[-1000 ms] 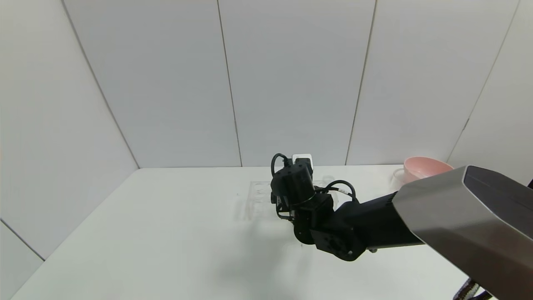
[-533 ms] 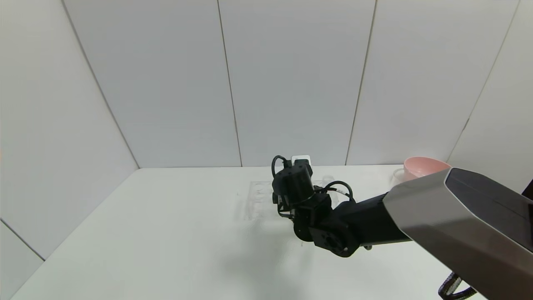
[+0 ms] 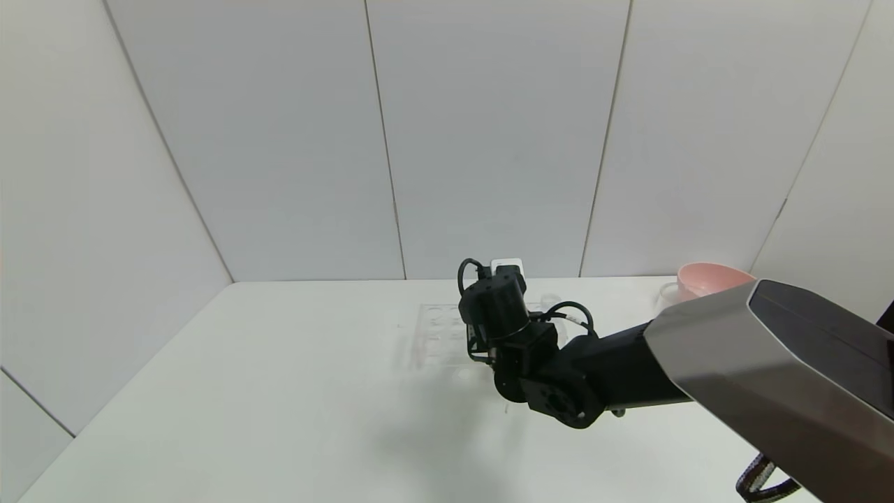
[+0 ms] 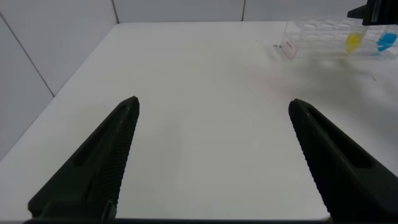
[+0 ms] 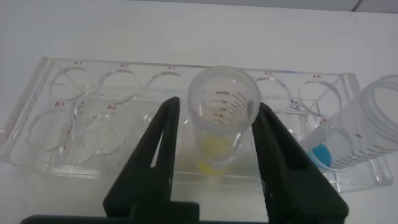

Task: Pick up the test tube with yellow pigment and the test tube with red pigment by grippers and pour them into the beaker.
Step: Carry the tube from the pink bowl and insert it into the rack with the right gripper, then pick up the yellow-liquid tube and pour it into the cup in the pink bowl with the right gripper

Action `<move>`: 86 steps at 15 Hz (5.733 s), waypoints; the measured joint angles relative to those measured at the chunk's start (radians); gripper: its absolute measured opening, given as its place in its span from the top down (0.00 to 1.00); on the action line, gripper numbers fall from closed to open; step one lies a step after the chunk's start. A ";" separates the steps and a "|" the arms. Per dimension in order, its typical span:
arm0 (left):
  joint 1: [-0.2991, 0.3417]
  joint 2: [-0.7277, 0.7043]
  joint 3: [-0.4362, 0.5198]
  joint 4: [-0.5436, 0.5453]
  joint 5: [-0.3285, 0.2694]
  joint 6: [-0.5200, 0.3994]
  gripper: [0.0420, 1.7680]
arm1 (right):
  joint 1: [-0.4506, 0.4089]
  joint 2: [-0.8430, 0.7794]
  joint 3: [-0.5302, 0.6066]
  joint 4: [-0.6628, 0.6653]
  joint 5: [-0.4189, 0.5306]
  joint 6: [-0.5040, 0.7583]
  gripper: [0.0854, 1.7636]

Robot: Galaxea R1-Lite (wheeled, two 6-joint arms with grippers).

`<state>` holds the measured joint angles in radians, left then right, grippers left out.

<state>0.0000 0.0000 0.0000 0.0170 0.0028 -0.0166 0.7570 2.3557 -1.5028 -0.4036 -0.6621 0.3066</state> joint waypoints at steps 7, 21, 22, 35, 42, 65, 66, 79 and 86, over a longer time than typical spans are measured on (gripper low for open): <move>0.000 0.000 0.000 0.000 0.000 0.000 0.03 | 0.001 -0.001 0.000 0.001 -0.001 -0.001 0.75; 0.000 0.000 0.000 0.000 0.000 0.000 0.03 | 0.006 -0.134 -0.013 0.009 0.001 -0.087 0.75; 0.000 0.000 0.000 0.000 0.000 0.000 0.03 | 0.008 -0.143 -0.002 0.005 0.000 -0.089 0.75; 0.000 0.000 0.000 0.000 0.000 0.000 0.03 | -0.046 -0.437 0.489 -0.245 0.391 -0.209 0.75; 0.000 0.000 0.000 0.000 0.000 0.000 0.03 | -0.371 -0.688 0.626 -0.034 0.816 -0.311 0.75; 0.000 0.000 0.000 0.000 0.000 0.000 0.03 | -1.076 -0.459 -0.008 0.807 1.373 -0.981 0.75; 0.000 0.000 0.000 0.000 0.000 0.000 0.03 | -1.070 -0.436 -0.058 0.830 1.369 -0.980 0.75; 0.000 0.000 0.000 0.000 0.000 0.000 0.03 | -0.959 -0.195 -0.497 1.115 1.015 -1.141 0.75; 0.000 0.000 0.000 0.000 0.000 0.000 0.03 | -0.926 -0.208 -0.497 1.165 0.885 -1.304 0.75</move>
<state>0.0000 0.0000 0.0000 0.0170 0.0028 -0.0166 -0.1694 2.1481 -2.0002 0.7613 0.2230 -0.9979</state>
